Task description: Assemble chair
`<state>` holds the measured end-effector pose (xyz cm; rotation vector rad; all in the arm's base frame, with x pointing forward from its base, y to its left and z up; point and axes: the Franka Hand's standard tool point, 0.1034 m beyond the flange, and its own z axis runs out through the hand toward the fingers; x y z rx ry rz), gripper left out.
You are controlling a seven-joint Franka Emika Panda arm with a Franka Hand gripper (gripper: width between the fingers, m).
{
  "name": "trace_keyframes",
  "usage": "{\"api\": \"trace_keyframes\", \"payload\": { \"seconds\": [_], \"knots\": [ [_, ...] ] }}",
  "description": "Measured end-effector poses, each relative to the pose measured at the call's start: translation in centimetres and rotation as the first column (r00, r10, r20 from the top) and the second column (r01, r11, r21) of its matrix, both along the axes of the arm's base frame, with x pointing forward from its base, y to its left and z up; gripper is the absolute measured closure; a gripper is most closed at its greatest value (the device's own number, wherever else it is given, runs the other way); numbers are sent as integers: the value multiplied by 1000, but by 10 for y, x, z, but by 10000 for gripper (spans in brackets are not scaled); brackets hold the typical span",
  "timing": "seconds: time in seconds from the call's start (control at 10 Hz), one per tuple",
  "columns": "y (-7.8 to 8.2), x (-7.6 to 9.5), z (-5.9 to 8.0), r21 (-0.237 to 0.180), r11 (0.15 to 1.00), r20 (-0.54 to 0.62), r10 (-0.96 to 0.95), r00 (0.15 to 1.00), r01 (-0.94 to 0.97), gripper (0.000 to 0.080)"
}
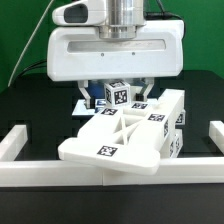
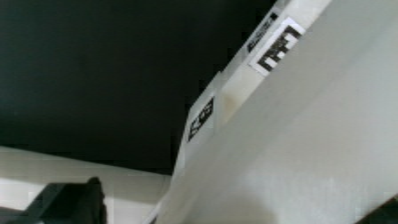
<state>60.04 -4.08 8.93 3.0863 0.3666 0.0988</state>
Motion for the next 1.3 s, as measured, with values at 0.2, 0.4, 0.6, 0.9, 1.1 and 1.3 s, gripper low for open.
{"api": "trace_keyframes", "payload": {
  "seconds": [0.2, 0.4, 0.6, 0.9, 1.1, 1.3],
  "knots": [
    [1, -2, -4, -10, 996, -7, 90, 996, -90, 150],
    [4, 1, -7, -33, 986, 10, 165, 986, -165, 150],
    [5, 2, -6, -34, 989, 20, 143, 990, -142, 150],
    [8, 6, 15, -2, 993, 3, 115, 993, -115, 150],
    [6, 5, 30, 20, 994, -5, 105, 994, -105, 150],
    [2, 6, 36, 23, 995, 1, 96, 995, -96, 150]
  ]
}}
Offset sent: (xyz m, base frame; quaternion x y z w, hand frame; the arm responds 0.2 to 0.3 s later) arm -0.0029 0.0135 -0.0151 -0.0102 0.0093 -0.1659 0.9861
